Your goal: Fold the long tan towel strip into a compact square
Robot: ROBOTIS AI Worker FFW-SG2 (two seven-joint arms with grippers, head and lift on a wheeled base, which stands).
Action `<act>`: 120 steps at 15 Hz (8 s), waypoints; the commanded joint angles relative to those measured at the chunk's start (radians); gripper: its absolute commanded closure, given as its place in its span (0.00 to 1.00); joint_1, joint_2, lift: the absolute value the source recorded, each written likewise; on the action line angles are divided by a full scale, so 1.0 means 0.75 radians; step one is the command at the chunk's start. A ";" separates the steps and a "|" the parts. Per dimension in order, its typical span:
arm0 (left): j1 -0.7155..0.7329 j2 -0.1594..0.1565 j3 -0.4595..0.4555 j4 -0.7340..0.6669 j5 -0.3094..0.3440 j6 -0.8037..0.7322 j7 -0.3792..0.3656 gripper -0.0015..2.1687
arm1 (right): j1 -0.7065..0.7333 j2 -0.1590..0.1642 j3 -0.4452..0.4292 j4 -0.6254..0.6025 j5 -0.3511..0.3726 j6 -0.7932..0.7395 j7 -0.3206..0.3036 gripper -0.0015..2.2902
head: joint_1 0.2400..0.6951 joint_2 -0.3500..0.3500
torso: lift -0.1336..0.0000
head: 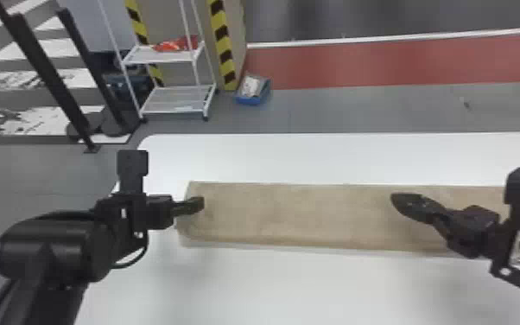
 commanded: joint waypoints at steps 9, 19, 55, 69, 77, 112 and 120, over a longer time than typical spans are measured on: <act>-0.012 0.008 -0.019 -0.015 -0.034 0.190 -0.003 0.61 | 0.000 -0.001 -0.024 0.000 -0.016 -0.008 0.013 0.52 | 1.00 0.75 | 0.07; -0.034 -0.004 0.043 -0.159 0.168 0.399 0.018 0.80 | -0.015 0.001 -0.014 0.090 -0.018 -0.049 0.013 0.52 | 1.00 0.71 | 0.07; -0.114 -0.457 -0.524 0.058 0.444 -0.256 0.378 0.80 | 0.169 -0.074 -0.468 0.024 -0.270 -0.217 0.173 0.52 | 1.00 0.01 | 0.07; -0.075 -0.457 -0.575 0.013 0.512 -0.317 0.308 0.01 | 0.196 -0.033 -0.423 -0.088 -0.264 -0.127 0.097 0.50 | 1.00 0.00 | 0.07; 0.097 -0.121 -0.311 -0.175 0.497 -0.436 0.229 0.01 | 0.225 0.136 -0.104 -0.446 -0.035 0.319 -0.302 0.20 | 1.00 0.21 | 0.07; 0.369 -0.112 -0.098 -0.238 0.497 -0.530 -0.013 0.01 | 0.128 0.185 0.150 -0.499 -0.045 0.528 -0.772 0.45 | 1.00 0.58 | 0.07; 0.356 -0.112 -0.088 -0.214 0.491 -0.530 -0.013 0.01 | 0.286 0.098 -0.241 -0.688 -0.309 0.491 -0.760 0.45 | 1.00 0.43 | 0.07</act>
